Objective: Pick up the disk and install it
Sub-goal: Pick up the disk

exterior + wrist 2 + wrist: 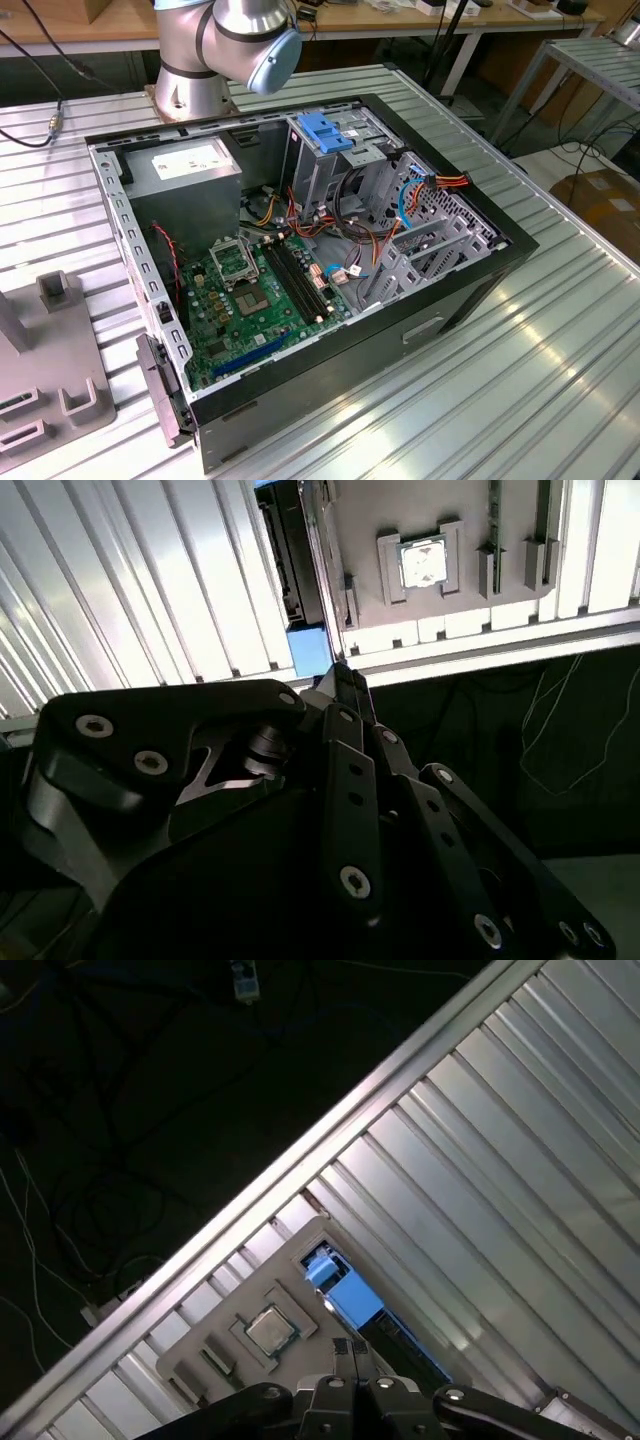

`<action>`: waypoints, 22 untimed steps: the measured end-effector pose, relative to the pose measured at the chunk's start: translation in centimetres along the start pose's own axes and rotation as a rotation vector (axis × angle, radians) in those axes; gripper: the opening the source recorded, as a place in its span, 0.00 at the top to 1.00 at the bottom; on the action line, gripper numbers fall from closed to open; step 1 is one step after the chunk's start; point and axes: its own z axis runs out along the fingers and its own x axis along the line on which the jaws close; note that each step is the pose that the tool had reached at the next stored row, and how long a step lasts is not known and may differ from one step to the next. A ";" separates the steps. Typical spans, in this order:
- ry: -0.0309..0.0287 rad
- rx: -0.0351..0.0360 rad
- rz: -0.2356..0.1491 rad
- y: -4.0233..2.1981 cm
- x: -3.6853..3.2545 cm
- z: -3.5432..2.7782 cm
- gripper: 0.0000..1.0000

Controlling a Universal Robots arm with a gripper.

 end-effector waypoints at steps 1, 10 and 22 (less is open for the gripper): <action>0.0012 -0.0005 -0.029 0.00 0.00 0.00 0.89; 0.0108 -0.0038 -0.239 0.00 0.00 0.00 0.89; 0.0227 -0.0080 -0.501 -0.01 0.00 0.07 0.89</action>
